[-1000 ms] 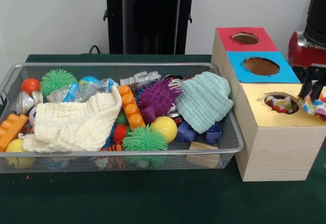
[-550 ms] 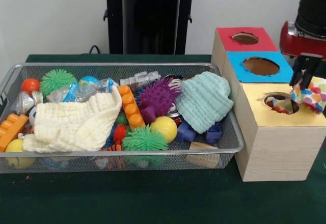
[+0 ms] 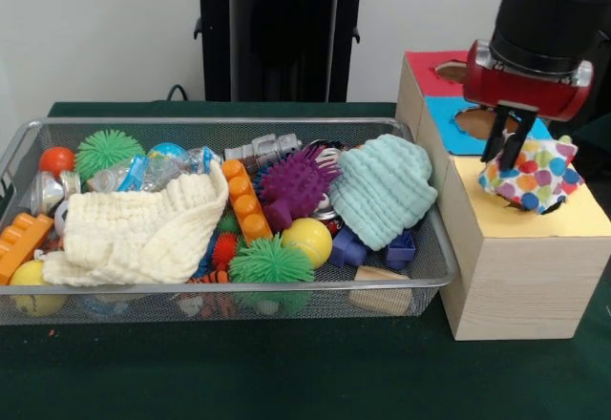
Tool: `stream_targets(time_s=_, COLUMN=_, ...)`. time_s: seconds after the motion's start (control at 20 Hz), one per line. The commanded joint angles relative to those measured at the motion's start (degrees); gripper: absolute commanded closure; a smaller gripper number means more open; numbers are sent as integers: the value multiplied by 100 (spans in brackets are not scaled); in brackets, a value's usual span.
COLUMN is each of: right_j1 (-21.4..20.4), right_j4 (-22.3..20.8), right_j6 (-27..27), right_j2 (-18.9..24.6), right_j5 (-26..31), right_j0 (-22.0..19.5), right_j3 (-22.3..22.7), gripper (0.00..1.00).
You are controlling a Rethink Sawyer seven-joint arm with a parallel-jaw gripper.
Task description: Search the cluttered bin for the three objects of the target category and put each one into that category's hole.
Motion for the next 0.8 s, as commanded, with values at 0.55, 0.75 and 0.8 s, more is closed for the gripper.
stream_targets(time_s=0.55, right_j1=-57, right_j4=-168, right_j6=406, right_j2=748, right_j5=-898, right_j0=-461, right_j3=954, gripper=100)
stream_targets(time_s=0.75, right_j1=184, right_j4=-85, right_j6=441, right_j2=992, right_j5=-1126, right_j0=-509, right_j3=856, gripper=100)
stream_targets(time_s=0.8, right_j1=186, right_j4=-74, right_j6=446, right_j2=1023, right_j5=-1083, right_j0=-513, right_j3=848, gripper=100)
